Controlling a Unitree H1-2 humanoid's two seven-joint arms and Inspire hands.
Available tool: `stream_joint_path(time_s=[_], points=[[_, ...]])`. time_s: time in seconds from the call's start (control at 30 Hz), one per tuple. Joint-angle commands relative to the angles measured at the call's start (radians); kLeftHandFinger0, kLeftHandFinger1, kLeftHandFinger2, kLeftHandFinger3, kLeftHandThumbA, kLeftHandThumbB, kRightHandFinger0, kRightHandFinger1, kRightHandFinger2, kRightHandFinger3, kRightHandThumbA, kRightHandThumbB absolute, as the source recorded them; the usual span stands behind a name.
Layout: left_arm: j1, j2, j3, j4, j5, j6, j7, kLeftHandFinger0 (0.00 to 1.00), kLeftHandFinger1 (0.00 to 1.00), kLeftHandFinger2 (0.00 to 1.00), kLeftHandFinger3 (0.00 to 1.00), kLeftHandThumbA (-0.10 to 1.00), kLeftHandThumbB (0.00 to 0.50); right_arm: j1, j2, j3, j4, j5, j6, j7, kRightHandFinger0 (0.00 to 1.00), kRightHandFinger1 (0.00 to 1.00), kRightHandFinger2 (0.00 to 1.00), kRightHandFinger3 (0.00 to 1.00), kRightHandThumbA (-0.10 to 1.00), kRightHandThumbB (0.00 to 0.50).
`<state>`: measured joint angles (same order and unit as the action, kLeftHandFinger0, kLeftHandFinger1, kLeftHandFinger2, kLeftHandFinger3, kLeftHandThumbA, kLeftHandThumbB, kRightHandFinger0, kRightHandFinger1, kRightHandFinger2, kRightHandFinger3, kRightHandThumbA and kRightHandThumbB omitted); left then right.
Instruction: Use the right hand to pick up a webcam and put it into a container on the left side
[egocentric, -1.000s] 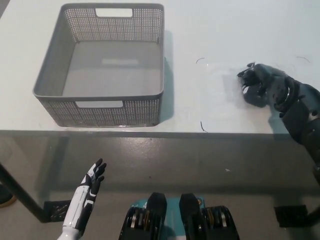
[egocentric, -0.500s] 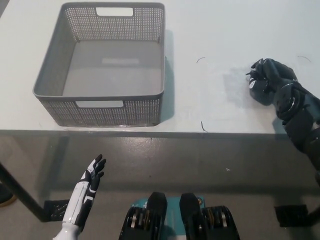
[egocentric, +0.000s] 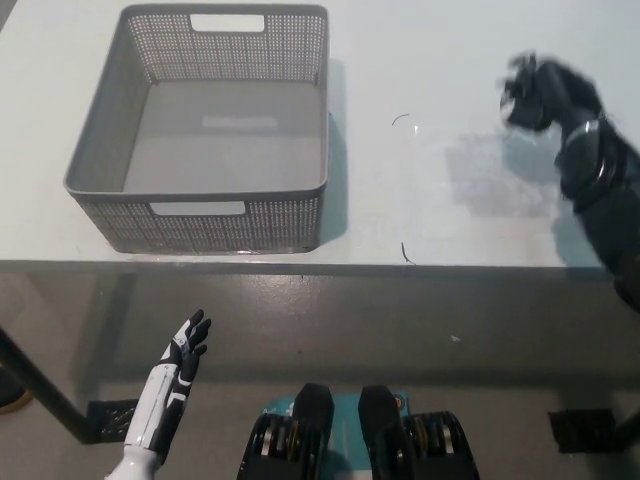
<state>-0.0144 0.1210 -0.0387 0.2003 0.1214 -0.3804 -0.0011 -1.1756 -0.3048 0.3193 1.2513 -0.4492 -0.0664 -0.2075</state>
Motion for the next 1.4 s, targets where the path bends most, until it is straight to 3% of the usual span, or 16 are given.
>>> stream_joint_path(time_s=[0.0, 0.17, 0.27, 0.43, 0.67, 0.83, 1.0, 1.1, 1.27, 1.3, 1.37], points=[[-0.007, 0.012, 0.008, -0.018, 0.007, -0.015, 0.003, 1.00, 1.00, 1.00, 1.00, 1.00, 0.154, -0.148, -0.054, -0.038, -0.098, 0.017, -0.031, -0.034, 0.00, 0.36, 0.74, 0.80, -0.10, 0.192], [-0.009, 0.016, 0.009, -0.013, 0.009, -0.026, 0.005, 1.00, 1.00, 1.00, 1.00, 1.00, 0.146, -0.204, -0.065, -0.065, -0.189, 0.023, -0.014, 0.003, 0.00, 0.34, 0.74, 0.87, -0.10, 0.186], [-0.008, 0.019, 0.009, -0.017, 0.014, -0.019, 0.005, 1.00, 1.00, 1.00, 1.00, 1.00, 0.155, -0.237, -0.051, -0.074, -0.254, 0.022, 0.040, 0.024, 0.00, 0.40, 0.78, 0.89, -0.10, 0.168], [-0.002, 0.020, 0.002, -0.016, 0.021, -0.026, 0.001, 1.00, 1.00, 1.00, 1.00, 1.00, 0.138, -0.272, 0.002, -0.071, -0.354, 0.012, 0.082, 0.050, 0.00, 0.37, 0.74, 0.83, -0.10, 0.192], [-0.001, 0.016, -0.011, -0.009, 0.026, -0.026, -0.004, 1.00, 1.00, 1.00, 1.00, 1.00, 0.161, -0.305, 0.117, -0.045, -0.394, -0.005, 0.101, 0.066, 0.00, 0.37, 0.76, 0.87, -0.10, 0.215], [-0.003, 0.020, -0.019, 0.012, 0.028, -0.035, -0.013, 1.00, 1.00, 1.00, 1.00, 1.00, 0.171, -0.320, 0.249, -0.017, -0.343, -0.014, 0.081, 0.042, 0.00, 0.36, 0.75, 0.85, -0.10, 0.185], [-0.008, 0.018, -0.034, 0.016, 0.046, -0.044, -0.011, 1.00, 1.00, 1.00, 1.00, 1.00, 0.158, -0.339, 0.349, 0.016, -0.271, -0.038, 0.050, 0.015, 0.00, 0.37, 0.74, 0.86, -0.10, 0.192], [-0.009, 0.020, -0.036, 0.011, 0.044, -0.034, -0.014, 1.00, 1.00, 1.00, 1.00, 1.00, 0.171, -0.338, 0.385, 0.036, -0.244, -0.048, 0.041, 0.006, 0.00, 0.35, 0.72, 0.85, -0.10, 0.227], [-0.024, 0.024, -0.037, 0.023, 0.035, -0.045, -0.022, 1.00, 1.00, 1.00, 1.00, 1.00, 0.163, -0.344, 0.433, 0.060, -0.149, -0.055, 0.006, -0.030, 0.00, 0.27, 0.69, 0.71, -0.10, 0.248], [-0.026, 0.027, -0.037, 0.020, 0.039, -0.045, -0.021, 1.00, 1.00, 1.00, 1.00, 1.00, 0.165, -0.343, 0.443, 0.067, -0.114, -0.059, -0.015, -0.046, 0.00, 0.23, 0.65, 0.64, -0.10, 0.235], [-0.028, 0.028, -0.038, 0.013, 0.040, -0.042, -0.023, 1.00, 1.00, 1.00, 1.00, 1.00, 0.172, -0.340, 0.453, 0.071, -0.077, -0.059, -0.039, -0.070, 0.00, 0.21, 0.61, 0.63, -0.10, 0.241]])
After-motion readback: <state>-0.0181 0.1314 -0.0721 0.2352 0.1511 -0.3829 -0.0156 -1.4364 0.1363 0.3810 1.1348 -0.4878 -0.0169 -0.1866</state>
